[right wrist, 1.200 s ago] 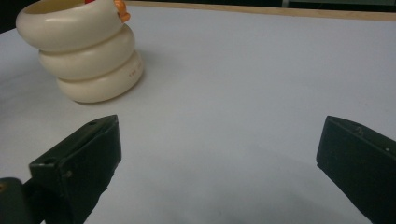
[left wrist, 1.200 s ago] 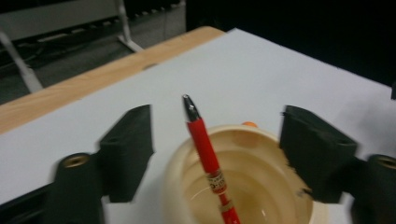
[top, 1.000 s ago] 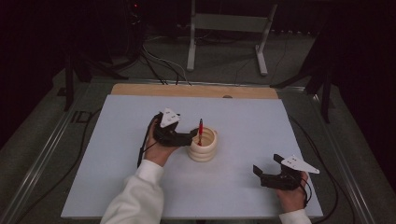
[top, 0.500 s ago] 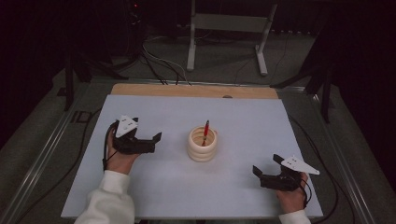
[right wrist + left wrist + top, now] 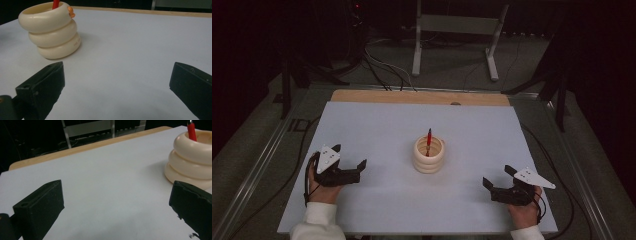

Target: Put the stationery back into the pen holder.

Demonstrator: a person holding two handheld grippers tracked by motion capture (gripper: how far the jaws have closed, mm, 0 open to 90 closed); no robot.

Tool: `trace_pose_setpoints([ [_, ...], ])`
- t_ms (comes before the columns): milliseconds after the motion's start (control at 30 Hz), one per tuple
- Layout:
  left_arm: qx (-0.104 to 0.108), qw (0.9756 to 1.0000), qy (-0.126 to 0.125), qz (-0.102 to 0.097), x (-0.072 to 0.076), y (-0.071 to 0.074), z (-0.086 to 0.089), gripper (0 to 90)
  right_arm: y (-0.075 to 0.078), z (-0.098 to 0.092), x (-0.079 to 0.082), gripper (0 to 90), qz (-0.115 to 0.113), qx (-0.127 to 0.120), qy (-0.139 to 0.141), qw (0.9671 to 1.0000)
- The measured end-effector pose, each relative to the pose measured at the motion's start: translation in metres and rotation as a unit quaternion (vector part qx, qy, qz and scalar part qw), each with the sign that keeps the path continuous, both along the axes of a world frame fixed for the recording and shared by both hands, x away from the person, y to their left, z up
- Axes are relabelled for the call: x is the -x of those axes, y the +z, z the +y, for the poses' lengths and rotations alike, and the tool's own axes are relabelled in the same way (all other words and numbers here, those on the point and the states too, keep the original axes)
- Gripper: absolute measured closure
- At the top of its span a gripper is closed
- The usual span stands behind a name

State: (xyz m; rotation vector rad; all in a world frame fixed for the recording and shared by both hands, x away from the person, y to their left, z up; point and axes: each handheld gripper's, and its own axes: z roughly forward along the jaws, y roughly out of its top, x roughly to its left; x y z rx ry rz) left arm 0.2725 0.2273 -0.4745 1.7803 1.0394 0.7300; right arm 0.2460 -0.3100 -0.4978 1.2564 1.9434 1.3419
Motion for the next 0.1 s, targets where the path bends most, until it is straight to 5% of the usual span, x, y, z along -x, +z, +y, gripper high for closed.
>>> trace_pose_setpoints([
  [100, 0.007, 0.9999, 0.007, -0.003, 0.0044, -0.0035, 0.0035, 0.2, -0.0004, -0.0005, -0.0002, 0.4, 0.000, 0.001, 0.000, 1.0000],
])
